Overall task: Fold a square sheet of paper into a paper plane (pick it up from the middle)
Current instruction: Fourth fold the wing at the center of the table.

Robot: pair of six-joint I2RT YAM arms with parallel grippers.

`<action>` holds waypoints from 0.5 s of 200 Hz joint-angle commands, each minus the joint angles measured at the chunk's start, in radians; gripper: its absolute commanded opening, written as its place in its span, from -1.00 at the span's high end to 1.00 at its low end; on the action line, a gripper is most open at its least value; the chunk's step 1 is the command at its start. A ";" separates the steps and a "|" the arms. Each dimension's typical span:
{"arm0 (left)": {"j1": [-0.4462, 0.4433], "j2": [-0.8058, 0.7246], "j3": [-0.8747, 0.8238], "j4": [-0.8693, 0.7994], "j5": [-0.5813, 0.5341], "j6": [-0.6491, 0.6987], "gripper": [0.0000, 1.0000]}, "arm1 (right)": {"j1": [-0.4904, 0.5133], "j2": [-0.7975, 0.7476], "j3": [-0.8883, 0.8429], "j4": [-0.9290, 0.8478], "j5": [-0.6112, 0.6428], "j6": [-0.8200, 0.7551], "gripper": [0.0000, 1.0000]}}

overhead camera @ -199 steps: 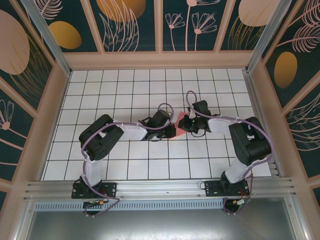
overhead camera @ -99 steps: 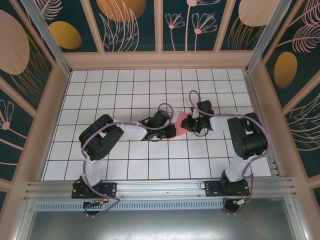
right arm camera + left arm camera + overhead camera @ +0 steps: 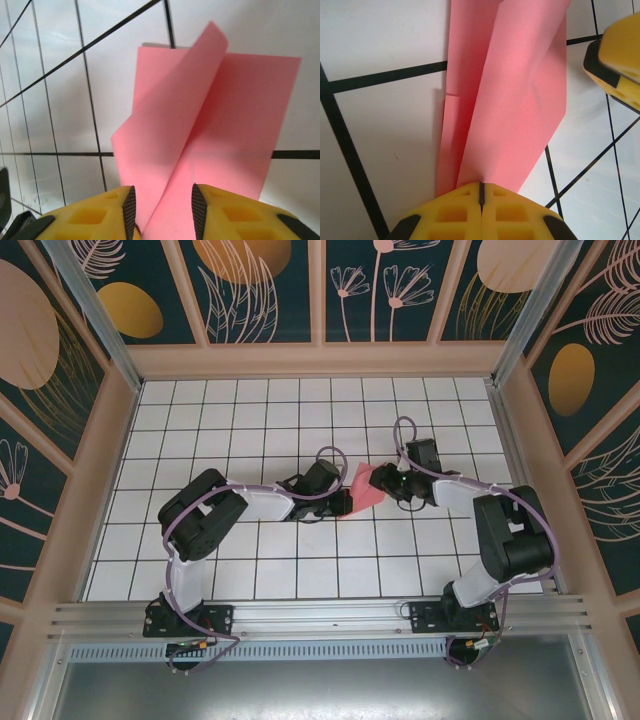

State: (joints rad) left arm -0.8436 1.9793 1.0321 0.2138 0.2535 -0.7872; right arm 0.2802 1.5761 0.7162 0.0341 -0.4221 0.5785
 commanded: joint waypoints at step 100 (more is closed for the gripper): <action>-0.008 -0.019 -0.024 -0.044 0.041 -0.021 1.00 | 0.015 0.144 0.120 -0.093 0.049 -0.034 0.04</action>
State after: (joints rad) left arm -0.8436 1.9774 1.0302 0.2131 0.2737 -0.7979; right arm 0.2836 1.6886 0.7967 -0.0128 -0.4118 0.5735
